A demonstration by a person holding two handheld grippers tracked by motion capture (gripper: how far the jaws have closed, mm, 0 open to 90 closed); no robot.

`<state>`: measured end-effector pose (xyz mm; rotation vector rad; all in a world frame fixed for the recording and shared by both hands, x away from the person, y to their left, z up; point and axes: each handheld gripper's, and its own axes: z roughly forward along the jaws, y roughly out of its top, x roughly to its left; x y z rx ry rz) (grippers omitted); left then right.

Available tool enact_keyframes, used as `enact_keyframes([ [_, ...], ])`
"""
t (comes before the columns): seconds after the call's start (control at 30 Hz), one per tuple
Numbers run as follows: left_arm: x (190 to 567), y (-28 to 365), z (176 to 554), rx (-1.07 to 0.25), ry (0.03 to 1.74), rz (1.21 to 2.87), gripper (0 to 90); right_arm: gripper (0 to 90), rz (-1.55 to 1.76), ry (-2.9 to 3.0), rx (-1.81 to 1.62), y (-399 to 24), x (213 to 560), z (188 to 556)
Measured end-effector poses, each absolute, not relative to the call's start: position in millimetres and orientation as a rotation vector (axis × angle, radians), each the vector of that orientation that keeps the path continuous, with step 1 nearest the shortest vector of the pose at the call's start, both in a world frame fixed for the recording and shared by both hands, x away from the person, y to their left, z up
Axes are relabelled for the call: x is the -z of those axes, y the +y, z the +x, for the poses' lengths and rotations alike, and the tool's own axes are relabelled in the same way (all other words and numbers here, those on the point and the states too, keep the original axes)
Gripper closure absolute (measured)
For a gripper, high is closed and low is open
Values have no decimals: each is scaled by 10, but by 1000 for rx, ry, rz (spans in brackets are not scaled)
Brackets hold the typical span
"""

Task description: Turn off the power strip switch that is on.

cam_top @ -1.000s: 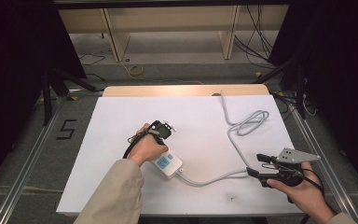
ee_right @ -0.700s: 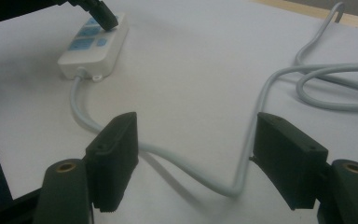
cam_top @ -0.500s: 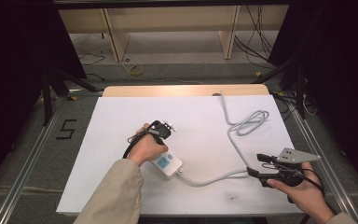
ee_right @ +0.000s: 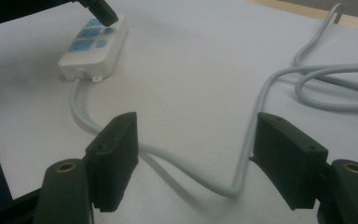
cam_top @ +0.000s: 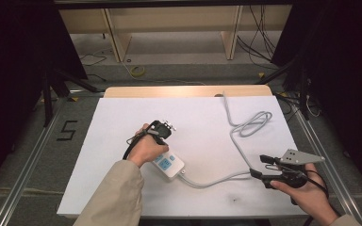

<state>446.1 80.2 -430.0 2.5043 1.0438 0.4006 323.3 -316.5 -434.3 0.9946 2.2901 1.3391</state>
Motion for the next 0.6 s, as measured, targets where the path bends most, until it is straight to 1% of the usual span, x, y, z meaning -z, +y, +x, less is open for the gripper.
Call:
enact_keyframes([
  [0.1,4266,830,4453,-409,1034,2472,891,314,993,2291,-1339,-3167,4343,3233],
  [0.13,4258,841,4450,-414,1028,2466,842,314,992,2291,-1339,-3168,4342,3234],
  [0.33,4194,888,4426,-453,1015,2404,767,314,992,2290,-1340,-3168,4341,3233],
  [0.6,4133,932,4401,-460,1000,2313,558,314,993,2291,-1339,-3172,4340,3232],
])
